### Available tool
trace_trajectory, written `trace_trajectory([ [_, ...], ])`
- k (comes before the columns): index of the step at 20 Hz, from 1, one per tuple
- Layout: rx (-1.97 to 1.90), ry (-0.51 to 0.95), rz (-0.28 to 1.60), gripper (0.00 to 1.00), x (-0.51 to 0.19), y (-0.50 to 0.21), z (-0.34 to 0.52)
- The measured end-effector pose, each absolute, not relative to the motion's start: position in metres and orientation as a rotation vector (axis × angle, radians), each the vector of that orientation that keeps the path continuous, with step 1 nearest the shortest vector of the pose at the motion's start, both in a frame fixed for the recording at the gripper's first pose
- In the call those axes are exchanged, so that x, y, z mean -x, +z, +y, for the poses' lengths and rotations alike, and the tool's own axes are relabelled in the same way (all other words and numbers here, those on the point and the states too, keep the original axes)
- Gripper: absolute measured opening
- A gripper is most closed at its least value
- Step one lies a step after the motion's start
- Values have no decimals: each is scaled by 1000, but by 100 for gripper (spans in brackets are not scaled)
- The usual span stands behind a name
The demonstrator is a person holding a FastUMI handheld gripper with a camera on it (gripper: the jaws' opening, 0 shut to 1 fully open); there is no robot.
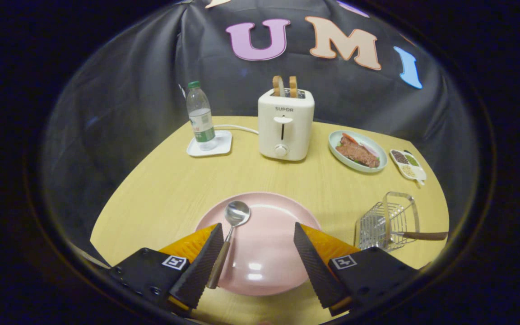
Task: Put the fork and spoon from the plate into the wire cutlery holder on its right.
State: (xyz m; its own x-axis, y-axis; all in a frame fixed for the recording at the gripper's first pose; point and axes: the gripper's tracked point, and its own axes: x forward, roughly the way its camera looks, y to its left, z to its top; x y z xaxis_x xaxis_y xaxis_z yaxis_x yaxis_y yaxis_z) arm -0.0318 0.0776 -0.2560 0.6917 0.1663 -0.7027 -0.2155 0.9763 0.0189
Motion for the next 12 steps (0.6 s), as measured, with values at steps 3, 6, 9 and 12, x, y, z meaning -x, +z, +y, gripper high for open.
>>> trace_trajectory([
  [3, 95, 245, 827, 99, 40, -274, 89],
  [6, 111, 282, 880, 99, 50, -290, 98],
  [9, 118, 300, 922, 87, 56, -298, 104],
  [12, 126, 310, 965, 68, 61, -306, 107],
])
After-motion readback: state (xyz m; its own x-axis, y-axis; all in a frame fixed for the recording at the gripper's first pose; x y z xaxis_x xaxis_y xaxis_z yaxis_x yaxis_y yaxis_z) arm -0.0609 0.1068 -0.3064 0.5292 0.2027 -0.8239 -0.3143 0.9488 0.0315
